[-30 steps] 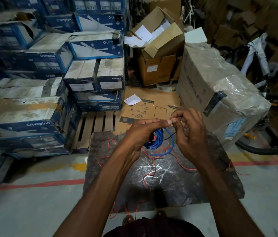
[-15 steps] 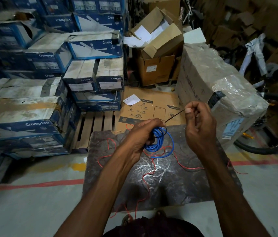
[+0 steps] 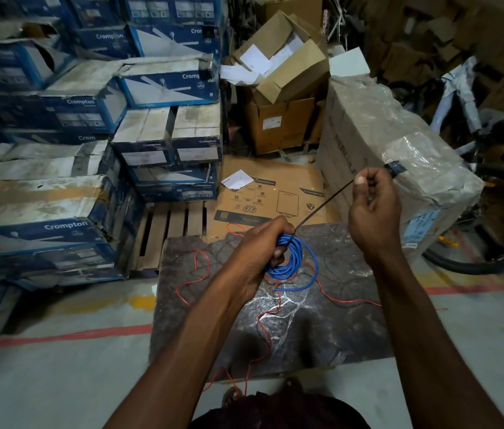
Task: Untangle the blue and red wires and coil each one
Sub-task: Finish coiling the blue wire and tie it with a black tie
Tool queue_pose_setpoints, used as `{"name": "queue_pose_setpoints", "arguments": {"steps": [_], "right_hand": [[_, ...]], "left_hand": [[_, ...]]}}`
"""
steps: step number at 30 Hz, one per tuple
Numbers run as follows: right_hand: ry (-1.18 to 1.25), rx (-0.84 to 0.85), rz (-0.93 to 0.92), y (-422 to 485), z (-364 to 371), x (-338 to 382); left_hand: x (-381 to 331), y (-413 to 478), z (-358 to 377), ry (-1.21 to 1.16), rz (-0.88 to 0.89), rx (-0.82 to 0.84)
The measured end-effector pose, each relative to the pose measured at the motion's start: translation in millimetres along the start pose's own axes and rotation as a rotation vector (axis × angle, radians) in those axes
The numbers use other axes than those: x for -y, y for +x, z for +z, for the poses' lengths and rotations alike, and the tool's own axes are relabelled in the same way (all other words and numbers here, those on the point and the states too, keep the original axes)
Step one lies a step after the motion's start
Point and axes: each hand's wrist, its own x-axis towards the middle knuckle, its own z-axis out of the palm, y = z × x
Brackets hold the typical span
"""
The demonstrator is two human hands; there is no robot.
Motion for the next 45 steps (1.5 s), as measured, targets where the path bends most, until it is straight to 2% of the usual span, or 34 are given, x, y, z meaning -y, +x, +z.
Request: {"name": "queue_pose_setpoints", "arguments": {"steps": [4,7,9,20,22,24,26,27,30,31,33,35,38,45], "right_hand": [[0.065,0.028,0.161,0.6,4.5,6.3],[0.400,0.064,0.379,-0.1,15.3,20.7],[0.541,0.051,0.455,-0.1,22.0,26.4],[0.674,-0.221,0.528,-1.0,50.4,24.0],[0.702,-0.194,0.569,1.5,49.9,21.7],[0.678,-0.072,0.585,2.2,44.8,17.6],[0.547,0.027,0.526,-3.1,33.9,6.6],[0.435,0.023,0.449,-9.0,26.1,0.5],[0.094,-0.071,0.085,-43.7,-1.4,-6.0],[0.021,-0.051,-0.060,-59.0,-8.9,-6.2],[-0.123,0.105,-0.353,-88.3,-19.1,-9.9],[-0.222,0.243,-0.562,-108.1,-21.9,-19.4],[-0.270,0.331,-0.696,-116.0,-19.6,-32.7],[-0.303,0.227,-0.768,-111.8,-10.0,-40.7]], "left_hand": [[1.1,0.6,4.5,-0.008,0.005,-0.007],[2.2,1.2,8.0,-0.016,0.020,-0.007],[4.1,1.1,9.1,-0.020,0.021,-0.015],[6.0,-2.6,16.3,0.024,0.066,-0.028],[2.9,-3.5,18.4,0.017,0.062,-0.027],[2.1,-3.3,17.3,-0.011,0.049,-0.030],[3.9,-1.9,12.0,-0.041,0.033,-0.036],[4.4,-0.5,8.9,-0.048,0.026,-0.044],[3.2,1.8,0.6,-0.074,0.006,-0.087],[2.1,2.5,-0.8,-0.084,0.001,-0.094],[0.7,3.9,-1.7,-0.096,-0.012,-0.100],[-0.8,5.1,-1.4,-0.119,-0.038,-0.091],[-3.5,5.6,0.3,-0.187,-0.113,-0.036],[-9.9,2.0,8.4,-0.415,-0.200,0.117]]}}
